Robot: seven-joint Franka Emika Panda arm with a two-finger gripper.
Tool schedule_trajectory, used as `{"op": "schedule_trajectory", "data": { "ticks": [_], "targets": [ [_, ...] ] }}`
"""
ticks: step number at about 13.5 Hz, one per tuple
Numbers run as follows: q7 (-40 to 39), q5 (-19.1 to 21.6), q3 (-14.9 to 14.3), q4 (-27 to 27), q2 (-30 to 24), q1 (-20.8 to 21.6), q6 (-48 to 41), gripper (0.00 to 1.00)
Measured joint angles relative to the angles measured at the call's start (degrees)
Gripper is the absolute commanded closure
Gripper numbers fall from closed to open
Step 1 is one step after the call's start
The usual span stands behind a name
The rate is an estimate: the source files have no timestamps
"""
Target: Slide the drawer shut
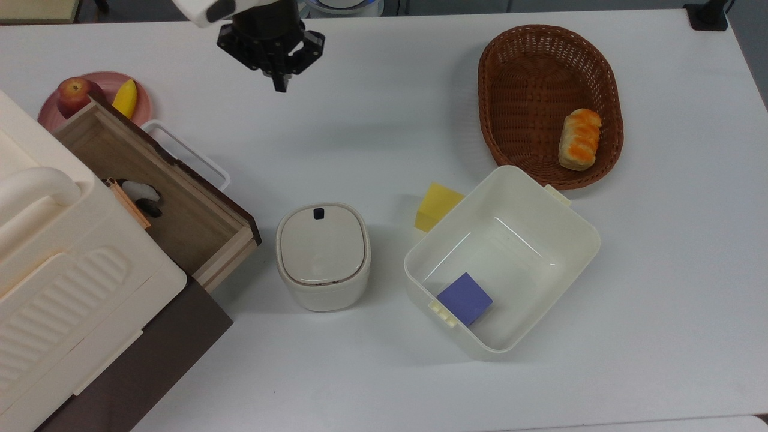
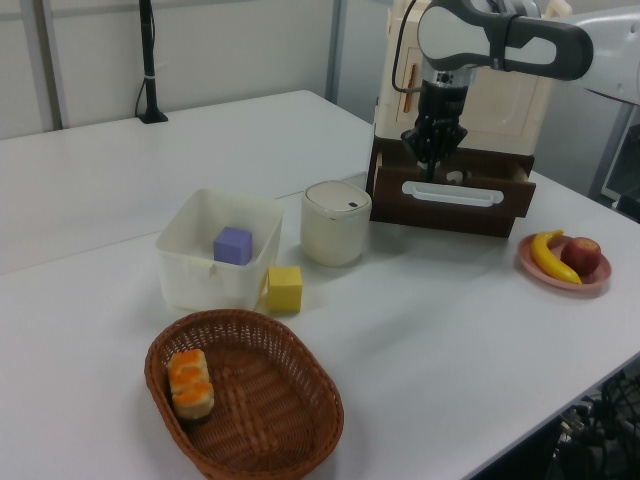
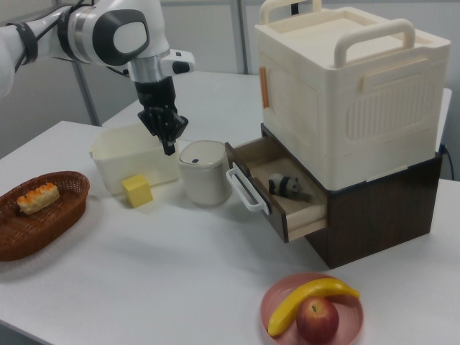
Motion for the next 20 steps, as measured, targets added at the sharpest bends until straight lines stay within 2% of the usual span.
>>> {"op": "schedule_trajectory", "data": {
  "ticks": [4,5,8,17,20],
  "targets": [
    [8.1,0.0,-0.3,-0.3,1.0,-2.8,0.1,1.0],
    [13.0,0.0,-0.3,-0.4,2.2,-4.2,1.3,1.0],
    [18.6,0.0,-0.4,-1.4,4.7,-6.1,6.0,1.0],
    [20.3,-1.2,-0.4,-1.7,12.4,-8.2,17.7,1.0],
    [20.3,-1.3,-0.4,0.8,14.4,-10.7,19.4,1.0]
  ]
}}
